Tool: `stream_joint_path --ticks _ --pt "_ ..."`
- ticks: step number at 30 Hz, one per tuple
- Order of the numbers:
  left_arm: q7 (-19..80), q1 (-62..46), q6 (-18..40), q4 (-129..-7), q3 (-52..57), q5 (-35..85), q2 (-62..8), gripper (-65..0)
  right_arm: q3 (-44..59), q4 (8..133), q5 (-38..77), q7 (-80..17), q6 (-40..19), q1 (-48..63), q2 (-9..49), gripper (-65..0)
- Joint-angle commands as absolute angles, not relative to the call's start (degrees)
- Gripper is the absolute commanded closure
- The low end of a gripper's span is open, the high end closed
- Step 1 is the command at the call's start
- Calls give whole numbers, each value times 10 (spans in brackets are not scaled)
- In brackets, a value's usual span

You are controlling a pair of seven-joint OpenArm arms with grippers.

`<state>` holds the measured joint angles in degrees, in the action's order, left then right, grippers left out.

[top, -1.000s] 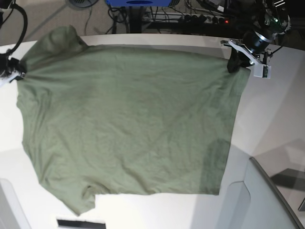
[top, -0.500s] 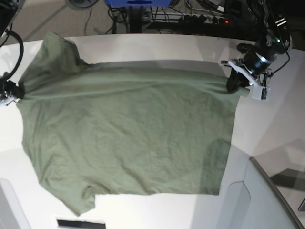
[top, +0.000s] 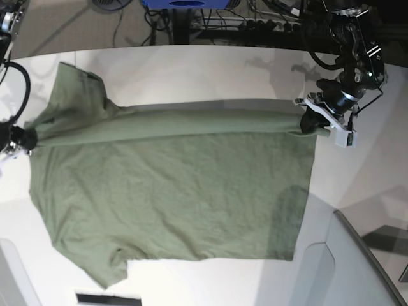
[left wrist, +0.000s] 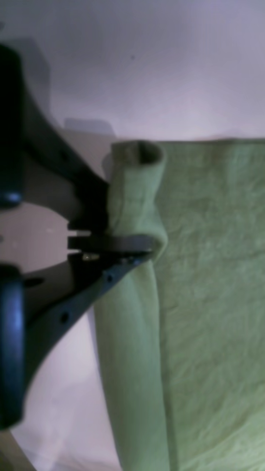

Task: Layout the t-shirt on the table in an organized manner, then fold the t-shirt properly
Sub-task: 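Fold the lifted edge over onto the shirt and open both grippers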

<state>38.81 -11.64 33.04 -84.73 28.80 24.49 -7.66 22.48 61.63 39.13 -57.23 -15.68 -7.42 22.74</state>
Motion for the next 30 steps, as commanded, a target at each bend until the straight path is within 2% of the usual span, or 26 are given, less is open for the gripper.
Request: stream_joint_path --ticks 1,7,17,19,21,27,28,30 --pt "375 -108 335 -850 290 255 -83 0 227 613 398 -558 -160 -83 245 -2" --pt "375 -77 335 -810 290 255 -83 0 227 584 398 -517 -160 -83 247 -2" --pt "374 -54 335 -788 289 254 -82 0 228 585 398 -516 -160 -102 245 -11" --pt "374 -53 335 -789 290 254 -83 0 228 584 398 -516 -160 -108 245 -51" --pt "373 -53 335 -787 291 254 -83 0 228 586 398 -516 -160 -112 246 -138" --pt "345 -45 335 -774 291 254 -91 -314 233 587 399 -516 -160 -122 246 -437" --pt "342 -44 335 -772 293 254 -91 -355 233 587 400 -515 -160 -122 246 -458" --pt "335 -40 335 -776 296 254 -92 -428 233 589 403 -506 -160 -119 246 -452"
